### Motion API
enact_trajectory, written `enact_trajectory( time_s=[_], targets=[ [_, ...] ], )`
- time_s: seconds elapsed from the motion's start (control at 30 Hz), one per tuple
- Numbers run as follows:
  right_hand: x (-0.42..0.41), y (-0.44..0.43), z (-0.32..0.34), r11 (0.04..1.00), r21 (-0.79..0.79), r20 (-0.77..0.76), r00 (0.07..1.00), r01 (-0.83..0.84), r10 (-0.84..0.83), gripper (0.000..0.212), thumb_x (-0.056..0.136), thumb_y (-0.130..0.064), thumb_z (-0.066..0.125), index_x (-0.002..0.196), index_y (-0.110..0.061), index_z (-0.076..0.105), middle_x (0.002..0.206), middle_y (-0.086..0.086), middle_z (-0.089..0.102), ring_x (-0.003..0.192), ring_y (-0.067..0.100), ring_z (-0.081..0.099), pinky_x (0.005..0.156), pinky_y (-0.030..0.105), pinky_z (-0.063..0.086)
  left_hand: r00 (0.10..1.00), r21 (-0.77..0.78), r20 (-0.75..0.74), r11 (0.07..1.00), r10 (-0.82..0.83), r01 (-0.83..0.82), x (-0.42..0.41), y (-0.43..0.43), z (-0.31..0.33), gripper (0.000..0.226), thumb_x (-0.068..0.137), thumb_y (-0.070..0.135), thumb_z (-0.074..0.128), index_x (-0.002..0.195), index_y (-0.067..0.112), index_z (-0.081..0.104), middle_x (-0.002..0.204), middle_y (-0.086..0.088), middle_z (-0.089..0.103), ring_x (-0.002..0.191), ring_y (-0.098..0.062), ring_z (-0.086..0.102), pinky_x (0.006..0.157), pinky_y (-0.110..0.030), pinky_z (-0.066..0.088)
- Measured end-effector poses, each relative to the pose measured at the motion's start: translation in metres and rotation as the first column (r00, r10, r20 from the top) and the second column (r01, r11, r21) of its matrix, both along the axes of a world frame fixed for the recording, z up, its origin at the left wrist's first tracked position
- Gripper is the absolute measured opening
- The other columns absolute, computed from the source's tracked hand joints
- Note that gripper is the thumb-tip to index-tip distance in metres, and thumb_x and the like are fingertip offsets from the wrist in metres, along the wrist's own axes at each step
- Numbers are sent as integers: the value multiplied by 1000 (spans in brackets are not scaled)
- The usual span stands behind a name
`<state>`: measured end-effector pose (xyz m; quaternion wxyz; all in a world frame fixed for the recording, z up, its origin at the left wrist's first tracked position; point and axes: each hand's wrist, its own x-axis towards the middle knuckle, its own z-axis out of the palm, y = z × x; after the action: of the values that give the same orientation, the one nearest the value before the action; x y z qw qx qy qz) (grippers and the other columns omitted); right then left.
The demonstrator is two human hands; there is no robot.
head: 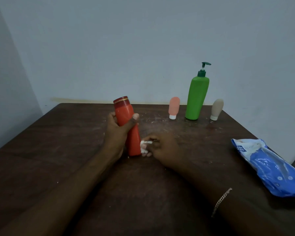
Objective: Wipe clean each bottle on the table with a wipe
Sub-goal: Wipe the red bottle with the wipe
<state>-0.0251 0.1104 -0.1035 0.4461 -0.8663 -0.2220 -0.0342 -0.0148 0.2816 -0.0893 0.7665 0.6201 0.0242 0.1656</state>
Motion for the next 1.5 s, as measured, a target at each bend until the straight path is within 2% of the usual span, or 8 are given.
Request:
enact_trajectory(
  time_s=[0.13,0.27,0.37,0.53,0.67,0.87,1.0,1.5],
  targets=[
    [4,-11,8,995,54,202,975,85,-94,16,89,-24,70,104,-26,73,90,-14,71,81,-2,65,79,29,56,991,482,58,865,124,-137,-2,4,7,74,72,39,85,131,29,42,122,3,57,98,-15,61,78,-34,53],
    [8,-34,19,973,119,412,882,196,-228,21,91,-22,67,111,-22,71,93,-13,62,84,0,58,71,13,46,999,897,-26,440,-32,37,-5,11,8,83,78,47,79,147,27,39,133,0,53,106,-9,47,85,-29,43],
    [10,-36,18,982,53,509,841,179,-181,25,92,-18,65,116,-19,70,96,-8,57,84,5,56,73,24,52,995,981,-79,172,-61,89,-2,12,6,78,75,64,73,139,29,47,124,1,61,98,-10,55,84,-31,50],
    [14,-35,8,954,-270,575,817,133,49,31,86,-11,67,117,-16,70,106,-1,58,91,15,56,75,37,53,996,999,-3,38,-89,7,0,9,4,64,69,74,67,111,26,59,96,5,63,79,-9,57,73,-33,54],
    [22,-26,13,935,-284,579,815,213,-10,19,84,-17,65,102,-14,73,97,2,57,87,18,50,72,43,50,970,975,95,-177,-223,-136,-8,2,-5,73,73,75,62,122,21,57,110,3,63,88,-14,58,74,-31,49],
    [12,-30,11,895,-414,581,805,165,120,19,84,-19,66,102,-15,73,94,-1,55,87,13,46,71,34,46,986,996,56,-53,-160,-65,-3,6,3,62,73,70,67,112,22,62,102,2,67,84,-13,58,67,-28,42],
    [21,-30,10,934,-303,589,808,187,29,18,84,-16,66,100,-13,74,92,0,55,84,17,50,69,38,48,981,985,43,-156,-191,-73,-9,-3,-1,77,77,71,65,135,23,50,128,1,60,101,-14,57,78,-26,41],
    [13,-31,8,904,-340,658,752,260,31,20,88,-23,63,106,-22,72,94,-5,57,87,15,52,71,36,43,981,985,131,-92,-141,-144,-11,4,1,71,74,78,63,120,27,46,116,4,63,89,-11,54,73,-29,45]
  ],
)
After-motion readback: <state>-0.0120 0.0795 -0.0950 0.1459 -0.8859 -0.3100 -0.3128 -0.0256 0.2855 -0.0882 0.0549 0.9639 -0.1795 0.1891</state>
